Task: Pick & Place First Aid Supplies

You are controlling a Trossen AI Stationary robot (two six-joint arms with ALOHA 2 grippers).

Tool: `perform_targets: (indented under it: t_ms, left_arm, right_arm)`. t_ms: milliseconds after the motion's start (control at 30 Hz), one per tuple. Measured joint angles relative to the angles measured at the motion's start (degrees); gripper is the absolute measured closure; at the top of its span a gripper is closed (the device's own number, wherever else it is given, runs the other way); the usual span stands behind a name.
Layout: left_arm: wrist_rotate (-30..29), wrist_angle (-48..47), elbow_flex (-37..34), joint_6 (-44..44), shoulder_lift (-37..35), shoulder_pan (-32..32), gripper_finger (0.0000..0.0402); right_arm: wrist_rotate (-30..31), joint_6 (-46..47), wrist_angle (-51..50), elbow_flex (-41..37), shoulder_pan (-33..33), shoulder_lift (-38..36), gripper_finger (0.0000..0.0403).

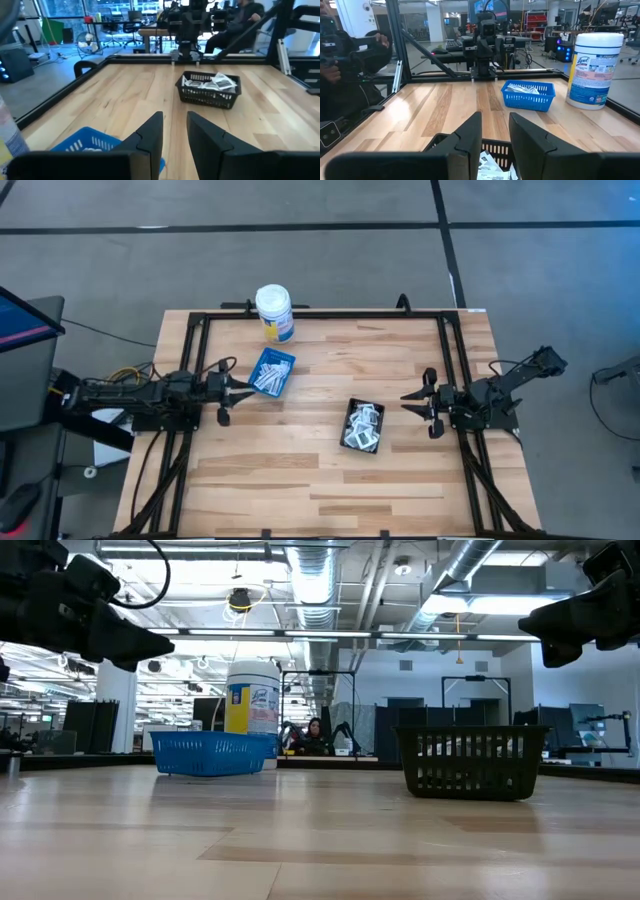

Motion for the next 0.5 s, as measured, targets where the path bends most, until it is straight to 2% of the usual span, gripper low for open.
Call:
perform_targets:
  t_ms: [133, 500]
  left_arm:
    - [1.5, 0.0, 0.0, 0.0, 0.1, 0.0, 0.0314]
    - [1.0, 0.1, 0.0, 1.9, 0.5, -0.1, 0.0314]
  right_arm:
    - [0.0, 0.0, 0.0, 0.0, 0.0, 0.0, 0.031]
    - [0.0, 0.0, 0.0, 0.0, 0.0, 0.0, 0.031]
